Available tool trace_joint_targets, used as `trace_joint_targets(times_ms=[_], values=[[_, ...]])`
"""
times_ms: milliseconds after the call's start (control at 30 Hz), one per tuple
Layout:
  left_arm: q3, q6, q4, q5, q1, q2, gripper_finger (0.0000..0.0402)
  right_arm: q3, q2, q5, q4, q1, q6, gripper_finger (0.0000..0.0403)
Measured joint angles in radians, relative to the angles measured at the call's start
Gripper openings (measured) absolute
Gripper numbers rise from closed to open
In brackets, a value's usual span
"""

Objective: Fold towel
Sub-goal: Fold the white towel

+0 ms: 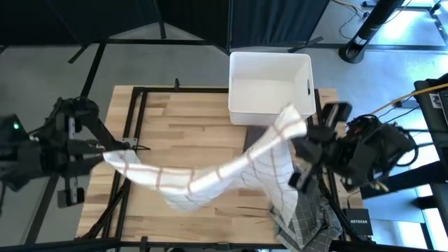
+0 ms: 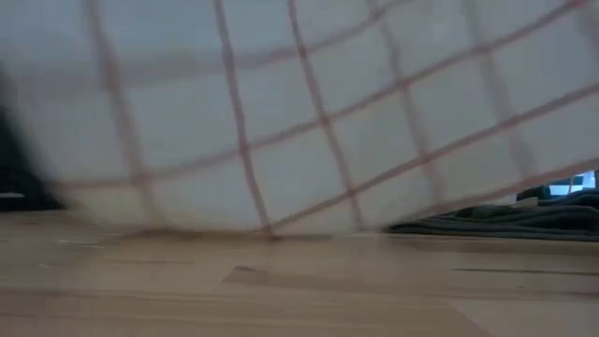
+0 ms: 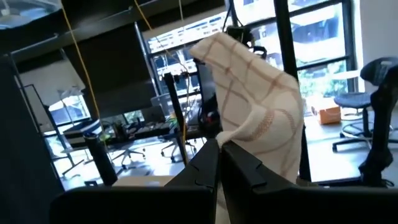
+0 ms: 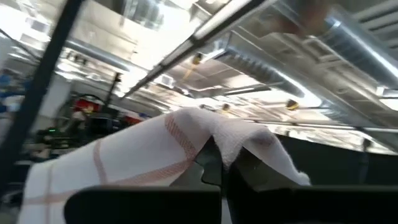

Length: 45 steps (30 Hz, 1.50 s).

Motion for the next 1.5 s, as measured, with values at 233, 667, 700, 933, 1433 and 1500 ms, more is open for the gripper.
trace_joint_targets(times_ms=[233, 667, 700, 933, 1433, 1500], values=[[0.090, -0.007, -0.034, -0.018, 0.005, -0.067, 0.0005, 0.046, -0.002, 0.075, -0.039, -0.110, 0.000, 0.0005], [0.073, -0.208, -0.383, -0.102, 0.092, -0.248, 0.0005, 0.022, -0.001, 0.395, -0.834, -0.331, 0.363, 0.0005], [0.073, -0.236, -0.425, -0.102, 0.109, -0.260, 0.0005, 0.022, -0.001, 0.395, -0.906, -0.354, 0.416, 0.0005], [0.073, -0.559, -0.827, -0.102, 0.210, -0.319, 0.0005, 0.022, -0.001, 0.350, -1.386, -0.507, 0.792, 0.0005], [0.072, -1.359, -1.623, -0.100, 0.303, -0.387, 0.0005, -0.060, -0.002, 0.083, -1.519, -0.639, 0.976, 0.0005], [0.073, -1.474, -1.706, -0.069, 0.303, -0.388, 0.0005, -0.084, -0.002, 0.038, -1.517, -0.636, 0.992, 0.0005]])
